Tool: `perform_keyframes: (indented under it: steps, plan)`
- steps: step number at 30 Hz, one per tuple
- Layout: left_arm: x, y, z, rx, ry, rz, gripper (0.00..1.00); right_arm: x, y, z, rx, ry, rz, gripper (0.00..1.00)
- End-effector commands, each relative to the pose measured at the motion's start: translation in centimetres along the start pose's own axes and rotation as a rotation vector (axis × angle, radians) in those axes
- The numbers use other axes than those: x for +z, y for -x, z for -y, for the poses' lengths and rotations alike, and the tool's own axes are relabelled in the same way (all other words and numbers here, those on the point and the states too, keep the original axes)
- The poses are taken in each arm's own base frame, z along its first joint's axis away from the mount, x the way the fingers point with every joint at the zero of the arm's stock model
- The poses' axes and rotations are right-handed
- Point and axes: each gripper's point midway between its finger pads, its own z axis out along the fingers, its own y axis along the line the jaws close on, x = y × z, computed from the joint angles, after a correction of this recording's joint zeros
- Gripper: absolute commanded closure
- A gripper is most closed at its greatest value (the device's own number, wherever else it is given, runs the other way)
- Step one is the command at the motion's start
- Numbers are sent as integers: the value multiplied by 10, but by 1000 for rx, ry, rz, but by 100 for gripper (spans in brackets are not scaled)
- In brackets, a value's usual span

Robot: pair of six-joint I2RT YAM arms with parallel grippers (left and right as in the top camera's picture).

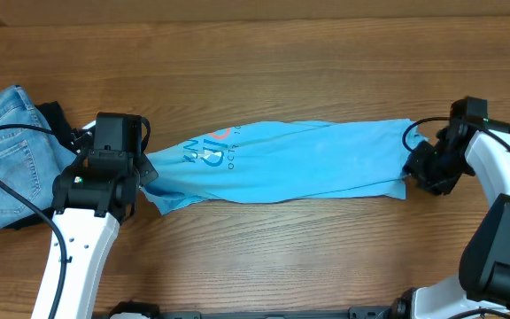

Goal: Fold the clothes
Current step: 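Pull the T-shirt apart, left gripper left, right gripper right, then regrasp the T-shirt edges with both grippers and lift it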

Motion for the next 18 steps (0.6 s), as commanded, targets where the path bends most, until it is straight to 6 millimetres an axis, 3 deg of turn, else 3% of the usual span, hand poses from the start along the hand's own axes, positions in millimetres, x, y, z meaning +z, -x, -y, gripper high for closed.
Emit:
perform_keyframes:
  steps: [1, 8, 10, 11, 12, 13, 18]
  plan:
    - [-4, 7, -3, 3, 8, 29, 90, 8, -12, 6, 2, -13, -12, 55]
    - [-4, 5, 1, 4, -12, 13, 89, 36, -18, 14, -2, -1, 10, 55]
    - [-4, 1, -2, 10, -1, -3, 81, 39, -22, 13, -3, 10, -3, 56]
    - [-4, -2, -4, 15, 8, -14, 76, 39, -23, 12, -6, 15, -6, 60]
    - [-4, -5, -7, 20, 18, -28, 71, 39, -24, 9, -14, 33, -13, 74]
    - [-3, -9, -9, 27, 30, -43, 69, 39, -28, -2, -46, 95, -35, 79]
    - [-3, -13, -12, 33, 41, -58, 67, 38, -38, -5, -53, 123, -75, 72]
